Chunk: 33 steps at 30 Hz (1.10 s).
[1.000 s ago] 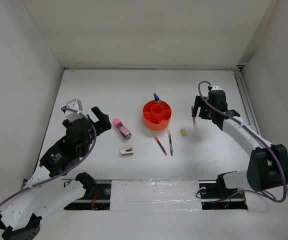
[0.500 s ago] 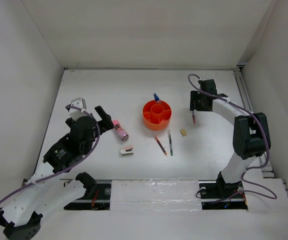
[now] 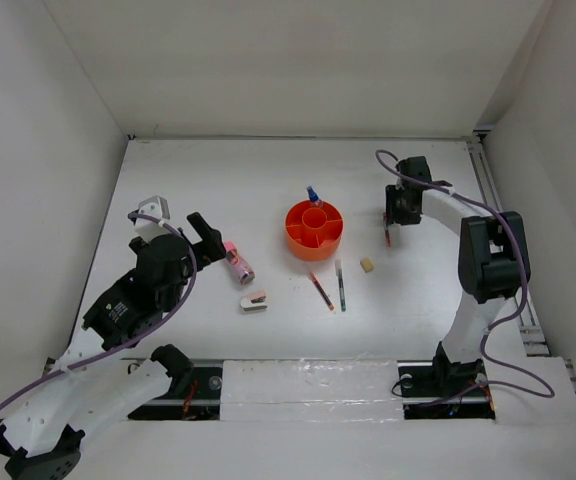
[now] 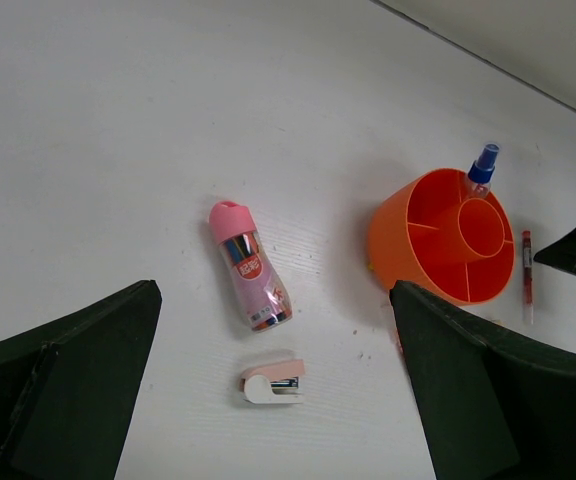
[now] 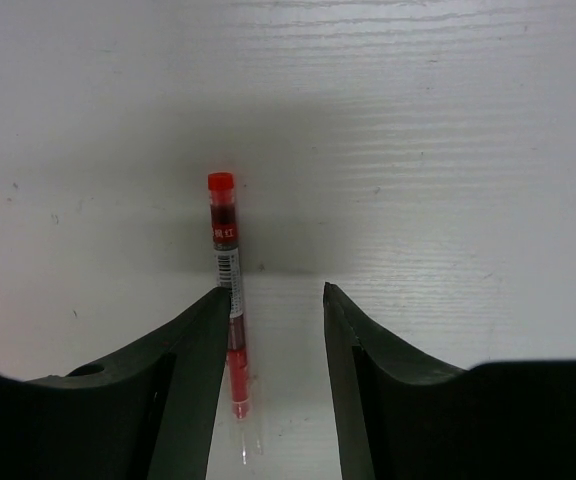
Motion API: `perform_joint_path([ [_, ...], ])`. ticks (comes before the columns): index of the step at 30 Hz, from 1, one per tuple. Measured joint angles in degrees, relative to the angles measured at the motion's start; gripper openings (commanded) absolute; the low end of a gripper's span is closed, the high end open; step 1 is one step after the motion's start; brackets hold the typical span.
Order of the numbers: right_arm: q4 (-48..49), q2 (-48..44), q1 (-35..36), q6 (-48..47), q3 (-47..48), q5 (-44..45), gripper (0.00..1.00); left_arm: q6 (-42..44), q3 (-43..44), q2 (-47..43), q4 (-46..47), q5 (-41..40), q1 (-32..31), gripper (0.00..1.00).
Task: Sort the stationery into containers
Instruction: Pick up the pen from the center of the board.
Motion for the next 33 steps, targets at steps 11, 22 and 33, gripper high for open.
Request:
perform_joint_path([
  [11,-0.2,-0.52,1.7,-0.02,-2.01,0.33,0.45,0.0,0.0,0.0,0.0,0.02,0.0,0.99],
  [22,-0.35,-2.78,4.28,0.02,-5.46,1.75,0.46,0.0,0.0,-0.9,0.0,0.04,0.0,0.99],
  [33,-1.07,0.79,4.2,0.0,-0.13,2.21,0.47,0.0,0.0,-1.42,0.0,0.04,0.0,0.99],
])
